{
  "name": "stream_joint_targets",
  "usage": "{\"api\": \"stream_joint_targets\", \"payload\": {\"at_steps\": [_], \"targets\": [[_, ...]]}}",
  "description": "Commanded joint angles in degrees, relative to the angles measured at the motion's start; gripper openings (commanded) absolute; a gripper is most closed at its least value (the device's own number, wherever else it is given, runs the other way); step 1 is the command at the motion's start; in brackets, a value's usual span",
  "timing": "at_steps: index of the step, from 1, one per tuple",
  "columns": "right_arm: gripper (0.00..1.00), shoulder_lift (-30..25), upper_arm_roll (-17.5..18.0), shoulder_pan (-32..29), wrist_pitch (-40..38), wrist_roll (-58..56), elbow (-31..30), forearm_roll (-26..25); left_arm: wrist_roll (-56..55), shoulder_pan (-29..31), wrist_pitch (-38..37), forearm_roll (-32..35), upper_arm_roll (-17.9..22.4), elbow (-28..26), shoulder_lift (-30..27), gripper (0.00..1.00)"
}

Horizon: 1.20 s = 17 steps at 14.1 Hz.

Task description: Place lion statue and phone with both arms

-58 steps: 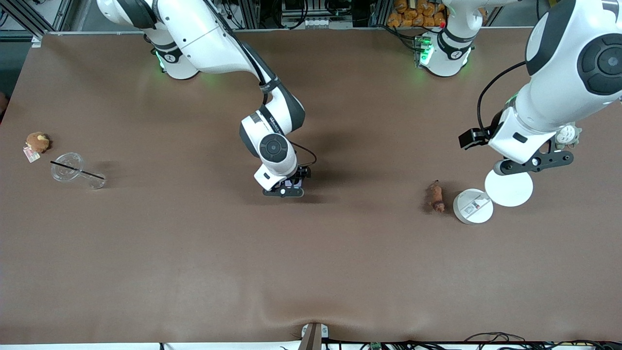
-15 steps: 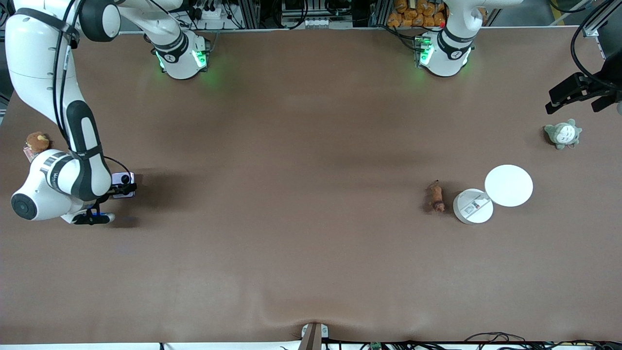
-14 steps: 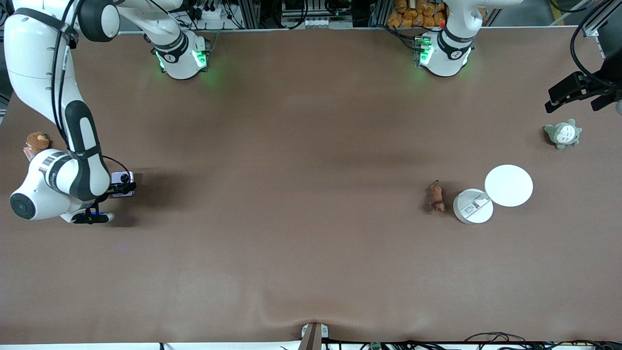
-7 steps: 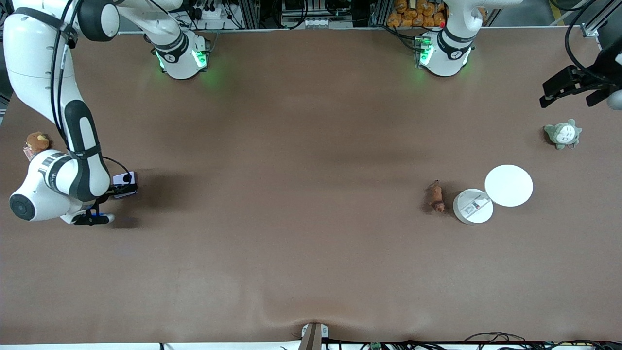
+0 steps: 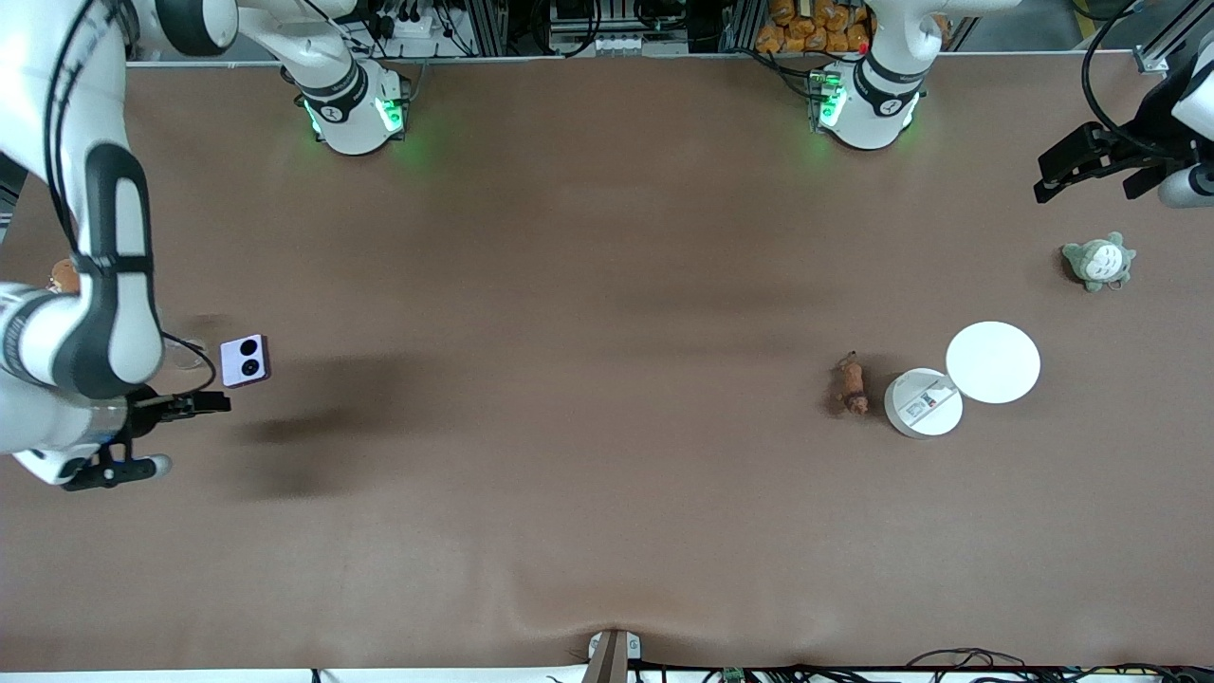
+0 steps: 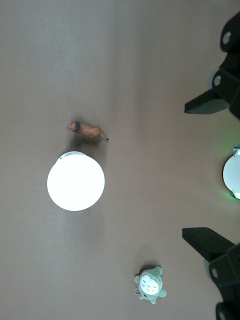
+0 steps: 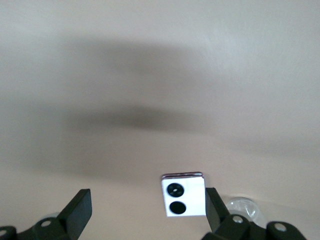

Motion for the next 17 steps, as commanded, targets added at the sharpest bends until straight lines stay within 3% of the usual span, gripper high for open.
{"api": "stream_joint_targets", "payload": {"at_steps": [1,3,7,10,12,17], "targets": [[1.00,-12.63,-0.18,3.89,-1.97,-0.34,-5.82,-2.19,-1.09,0.25,-0.29,1.10,-0.22,-1.45,-1.54,1.00],[1.00,-18.99,1.39,3.74,-5.29,1.50,-7.60,-3.96,-1.09,0.43,-0.38,1.10,0.04,-1.45,-1.54,1.00],[1.00,-28.22,15.00,-8.46,-13.29,8.34,-7.60,-4.93,-1.09,0.96,-0.38,1.01,-0.31,-1.36,-1.37,1.00],[1.00,-33.76,15.72,-8.04,-18.49,13.02,-8.48,-7.03,-0.91,0.96,-0.73,1.01,-0.22,-0.67,-1.02,1.00],[1.00,-37.80,15.72,-8.04,-17.80,13.02,-12.59,-7.13,-0.65,0.96,-0.65,1.01,-0.14,-0.31,-0.84,1.00],[1.00,-38.79,15.46,-7.95,-18.67,13.20,-12.35,-9.50,-0.74,0.96,-0.73,0.92,-0.13,1.71,0.30,1.00]]}}
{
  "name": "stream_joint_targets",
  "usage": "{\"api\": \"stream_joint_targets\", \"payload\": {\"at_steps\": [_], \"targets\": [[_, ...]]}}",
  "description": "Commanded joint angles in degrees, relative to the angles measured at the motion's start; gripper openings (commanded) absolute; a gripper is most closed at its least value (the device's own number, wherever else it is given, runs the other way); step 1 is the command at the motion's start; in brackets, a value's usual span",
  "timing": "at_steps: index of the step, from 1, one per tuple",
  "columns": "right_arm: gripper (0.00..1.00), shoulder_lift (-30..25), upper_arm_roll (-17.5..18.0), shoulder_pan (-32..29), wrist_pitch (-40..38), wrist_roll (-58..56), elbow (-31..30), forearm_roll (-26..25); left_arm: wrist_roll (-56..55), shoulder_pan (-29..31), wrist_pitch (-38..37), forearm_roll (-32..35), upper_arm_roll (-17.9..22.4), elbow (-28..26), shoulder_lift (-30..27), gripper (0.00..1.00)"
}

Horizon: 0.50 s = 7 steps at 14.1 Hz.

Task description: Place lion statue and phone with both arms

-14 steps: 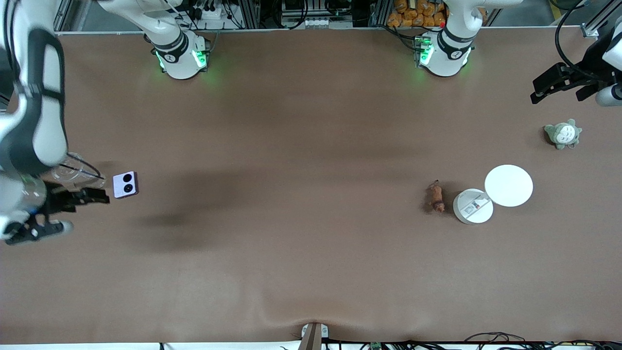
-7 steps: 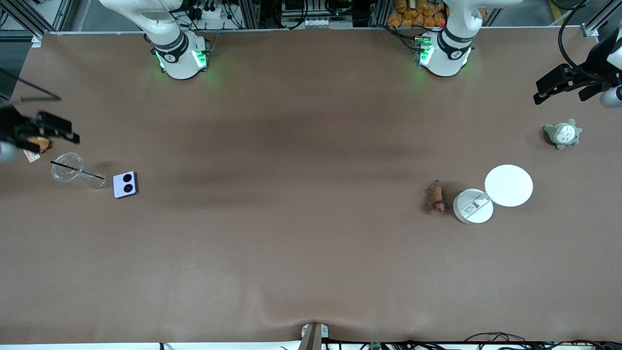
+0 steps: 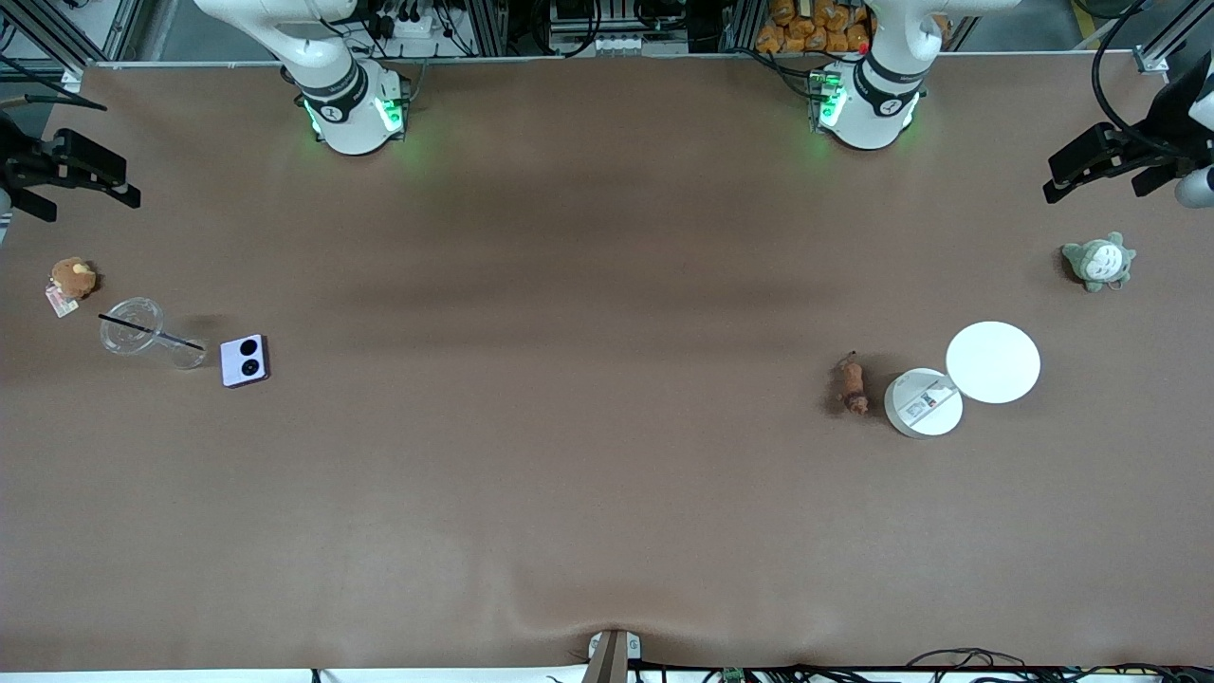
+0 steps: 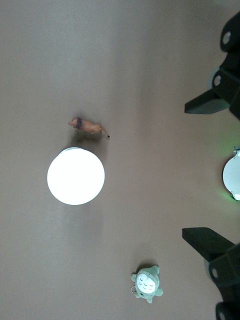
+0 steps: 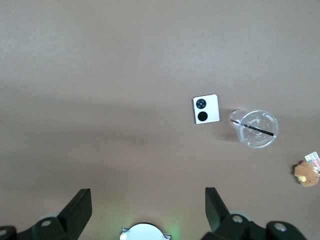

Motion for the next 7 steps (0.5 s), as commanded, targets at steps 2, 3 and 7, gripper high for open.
{"api": "stream_joint_targets", "payload": {"at_steps": [2,3,7], "targets": [[1.00,-1.47,0.69,-0.95,-1.16,3.41,-1.24,-1.07,-0.50,0.22,-0.68,0.89,-0.29,1.39,0.23,1.00],[1.00,-1.47,0.95,-0.95,-2.38,7.69,-0.89,-1.07,-0.50,0.22,-0.68,0.89,-0.29,1.39,0.23,1.00],[1.00,-1.38,1.04,-0.95,-4.42,10.72,0.25,-1.07,-0.59,0.13,-0.85,0.45,-0.47,1.39,0.23,1.00]]}}
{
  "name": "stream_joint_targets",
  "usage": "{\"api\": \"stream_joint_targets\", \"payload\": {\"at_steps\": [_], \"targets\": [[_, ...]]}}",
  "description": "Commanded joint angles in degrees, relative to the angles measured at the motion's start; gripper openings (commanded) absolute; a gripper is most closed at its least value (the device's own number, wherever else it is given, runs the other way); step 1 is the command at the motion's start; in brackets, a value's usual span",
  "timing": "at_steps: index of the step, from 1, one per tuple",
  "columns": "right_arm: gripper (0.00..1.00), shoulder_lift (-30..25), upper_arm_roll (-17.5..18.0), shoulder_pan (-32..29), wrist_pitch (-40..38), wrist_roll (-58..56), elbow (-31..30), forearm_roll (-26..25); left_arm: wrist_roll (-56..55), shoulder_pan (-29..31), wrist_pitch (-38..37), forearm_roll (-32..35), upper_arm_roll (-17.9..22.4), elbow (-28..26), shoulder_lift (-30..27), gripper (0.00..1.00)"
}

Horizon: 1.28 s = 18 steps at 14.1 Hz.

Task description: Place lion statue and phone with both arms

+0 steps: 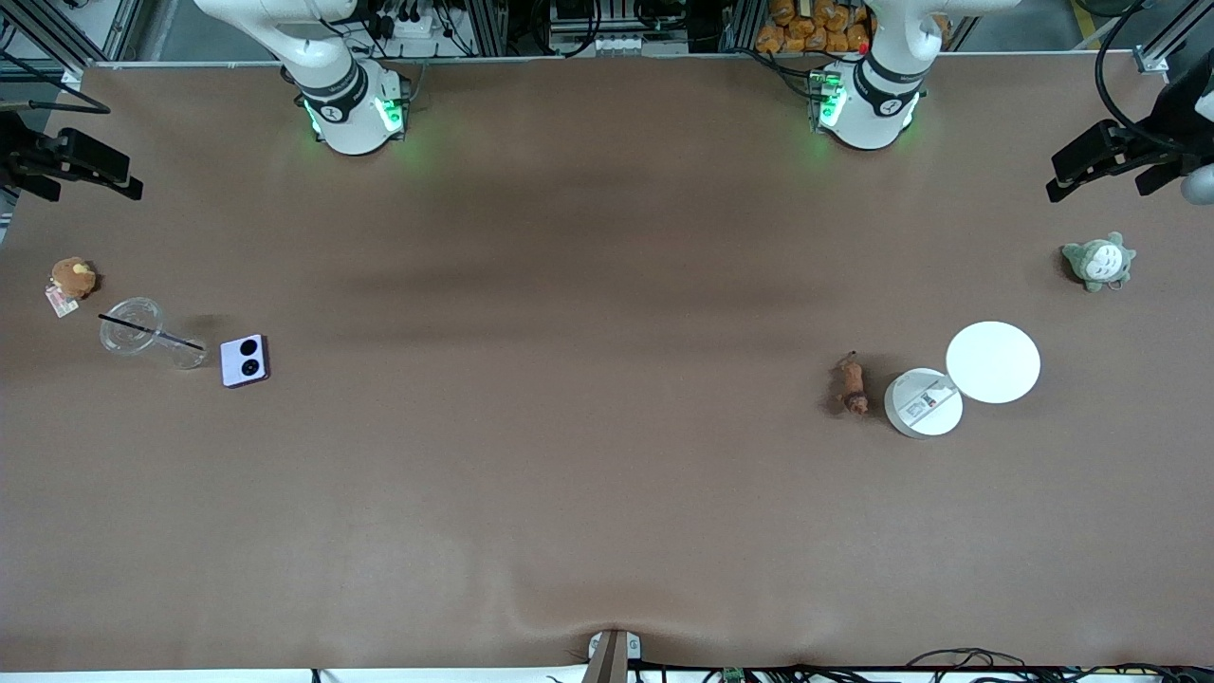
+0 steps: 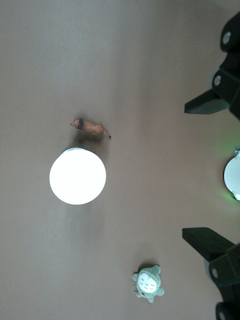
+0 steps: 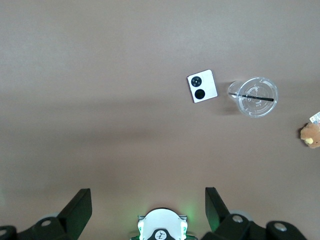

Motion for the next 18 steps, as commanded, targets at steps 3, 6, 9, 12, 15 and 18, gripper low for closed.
{"api": "stream_joint_targets", "payload": {"at_steps": [3,6,9,12,15,18], "targets": [[1.00,-1.11,0.84,-0.91,-0.26,1.16,0.50,-0.76,-0.93,-0.04,-2.77,0.18,-0.58,0.85,0.14,1.00],[1.00,-1.11,0.84,-1.00,0.10,1.16,0.50,-0.58,-2.78,-0.13,-3.75,0.27,-1.20,0.76,-0.12,1.00],[1.00,-0.93,0.84,-1.00,0.18,1.16,0.50,-0.58,-2.70,0.04,-3.75,0.88,-1.20,2.15,0.14,1.00],[1.00,-0.93,0.93,-1.00,0.18,1.07,0.50,-0.50,-2.70,0.22,-3.75,1.06,-1.11,3.13,0.93,1.00],[1.00,-0.76,0.93,-1.00,0.45,1.07,0.50,-0.15,-2.70,0.13,-4.10,0.97,-1.20,4.27,0.85,1.00],[1.00,-0.67,0.93,-1.00,0.80,0.90,0.50,-0.15,-2.17,0.22,-5.42,0.97,-1.11,4.27,0.76,1.00]]}}
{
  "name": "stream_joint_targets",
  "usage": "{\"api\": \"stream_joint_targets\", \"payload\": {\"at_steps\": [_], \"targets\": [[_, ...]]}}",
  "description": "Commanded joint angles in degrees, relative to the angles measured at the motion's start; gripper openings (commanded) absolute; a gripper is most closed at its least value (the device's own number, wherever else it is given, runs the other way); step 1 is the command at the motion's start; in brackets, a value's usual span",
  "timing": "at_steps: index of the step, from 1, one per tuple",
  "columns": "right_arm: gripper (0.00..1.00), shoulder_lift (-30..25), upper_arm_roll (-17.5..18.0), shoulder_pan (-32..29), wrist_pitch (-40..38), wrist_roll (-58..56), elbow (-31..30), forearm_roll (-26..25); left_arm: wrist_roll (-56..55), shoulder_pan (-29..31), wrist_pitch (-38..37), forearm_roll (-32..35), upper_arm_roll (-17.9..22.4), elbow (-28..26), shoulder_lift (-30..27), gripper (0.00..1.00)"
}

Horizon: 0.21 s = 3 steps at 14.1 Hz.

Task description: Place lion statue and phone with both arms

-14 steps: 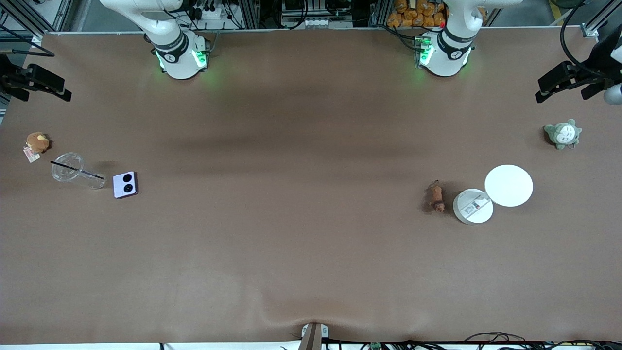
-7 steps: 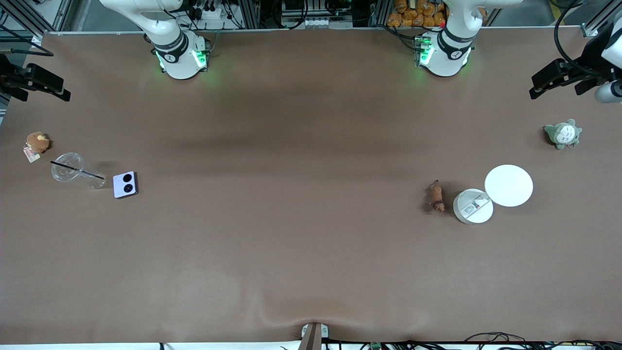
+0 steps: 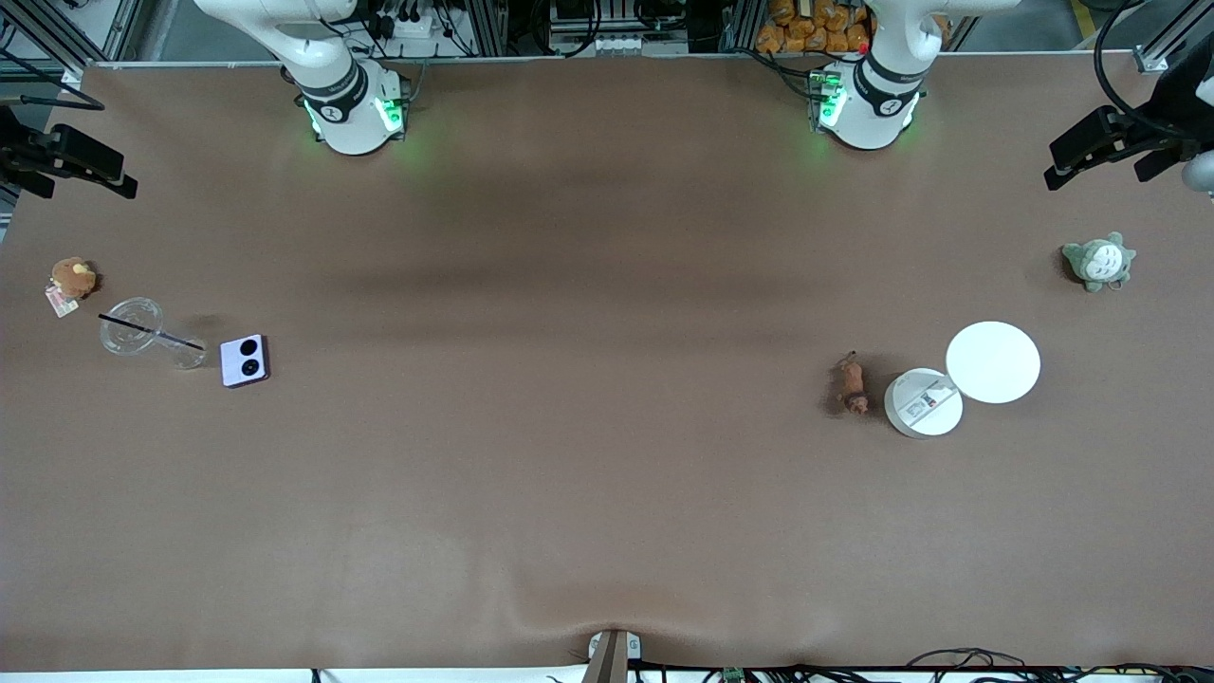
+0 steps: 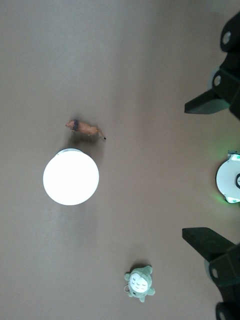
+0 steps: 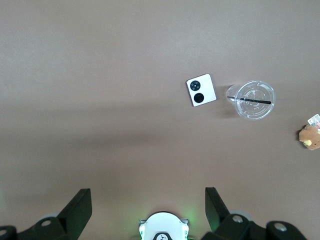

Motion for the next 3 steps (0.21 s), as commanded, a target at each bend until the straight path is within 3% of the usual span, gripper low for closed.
{"api": "stream_joint_targets", "payload": {"at_steps": [1,3], "targets": [[1.00,-0.69,0.93,-1.00,0.23,0.55,-0.18,-0.14,-0.09,0.23,-1.95,0.97,-0.28,2.03,0.57,1.00],[1.00,-0.60,0.93,-1.00,1.19,0.55,-0.18,-0.32,0.08,0.32,-2.04,0.97,0.16,2.03,0.22,1.00]]}}
